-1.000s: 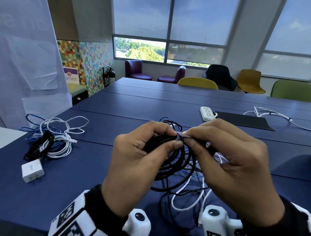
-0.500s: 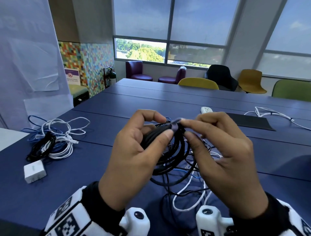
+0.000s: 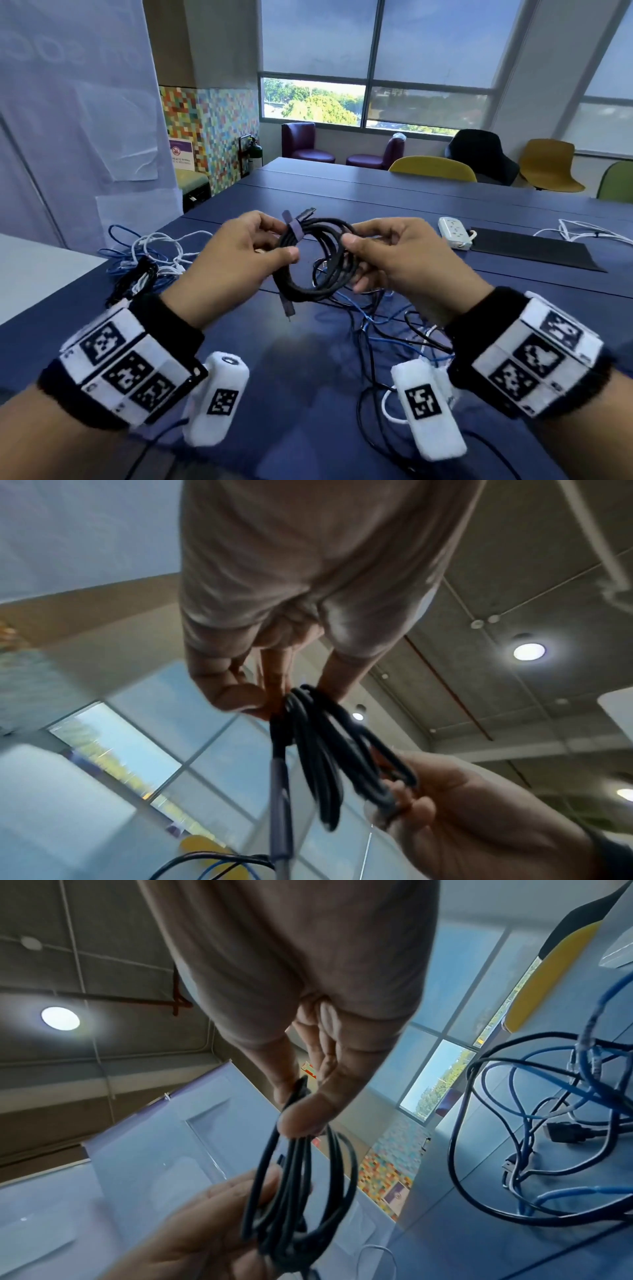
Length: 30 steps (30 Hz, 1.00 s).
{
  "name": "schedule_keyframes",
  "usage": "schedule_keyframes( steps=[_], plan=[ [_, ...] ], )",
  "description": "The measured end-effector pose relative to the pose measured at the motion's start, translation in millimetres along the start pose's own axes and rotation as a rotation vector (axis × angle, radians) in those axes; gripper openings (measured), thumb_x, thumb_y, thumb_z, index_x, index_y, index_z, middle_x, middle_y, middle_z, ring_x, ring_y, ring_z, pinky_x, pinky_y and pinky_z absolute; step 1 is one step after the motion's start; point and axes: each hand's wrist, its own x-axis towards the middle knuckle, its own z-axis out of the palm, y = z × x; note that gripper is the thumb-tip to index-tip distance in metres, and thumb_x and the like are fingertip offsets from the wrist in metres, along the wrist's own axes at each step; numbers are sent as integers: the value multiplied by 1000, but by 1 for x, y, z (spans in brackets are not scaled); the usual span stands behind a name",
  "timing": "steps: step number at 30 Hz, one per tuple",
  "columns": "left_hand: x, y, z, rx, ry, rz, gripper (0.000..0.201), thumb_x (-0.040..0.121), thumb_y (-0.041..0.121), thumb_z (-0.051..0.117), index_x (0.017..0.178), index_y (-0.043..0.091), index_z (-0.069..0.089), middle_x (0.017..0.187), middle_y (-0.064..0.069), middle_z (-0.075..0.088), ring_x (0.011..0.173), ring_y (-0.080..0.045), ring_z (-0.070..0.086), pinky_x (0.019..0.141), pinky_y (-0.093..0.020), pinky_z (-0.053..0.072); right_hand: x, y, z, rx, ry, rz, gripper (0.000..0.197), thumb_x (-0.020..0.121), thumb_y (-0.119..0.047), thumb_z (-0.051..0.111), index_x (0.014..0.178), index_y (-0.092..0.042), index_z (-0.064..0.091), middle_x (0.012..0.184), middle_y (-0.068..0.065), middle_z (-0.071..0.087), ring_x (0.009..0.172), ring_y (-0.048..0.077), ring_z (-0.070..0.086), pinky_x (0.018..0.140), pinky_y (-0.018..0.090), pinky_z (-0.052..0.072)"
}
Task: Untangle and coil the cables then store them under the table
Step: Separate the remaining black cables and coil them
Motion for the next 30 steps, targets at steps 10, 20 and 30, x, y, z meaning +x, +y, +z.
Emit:
schedule_keyframes(
  steps=[10, 20, 30],
  plan=[
    [36, -64, -101, 198, 327, -242, 17, 77, -4, 75, 90, -1, 64, 71, -14, 65, 51, -15, 64, 50, -23, 56, 39, 23, 2, -1301, -384, 119, 47, 72, -62, 72, 75, -15, 69, 65, 1, 68, 57, 14, 63, 62, 29, 56],
    [65, -140, -147, 427, 467, -385, 26, 68, 19, 86, 71, -1, 70, 67, -19, 68, 63, -28, 66, 70, -43, 56, 30, 62, -6, -1661, -413, 255, 35, 77, -44, 66, 66, -12, 54, 64, -1, 58, 66, 23, 60, 58, 24, 46],
    [85, -146, -145, 538, 474, -488, 59, 89, 43, 37, 110, -7, 61, 119, -33, 57, 111, -45, 54, 94, -43, 42, 32, 36, -51, -1071, -245, 346, 31, 95, -23, 62, 69, -8, 72, 49, 2, 63, 42, 16, 57, 53, 26, 49]
  ],
)
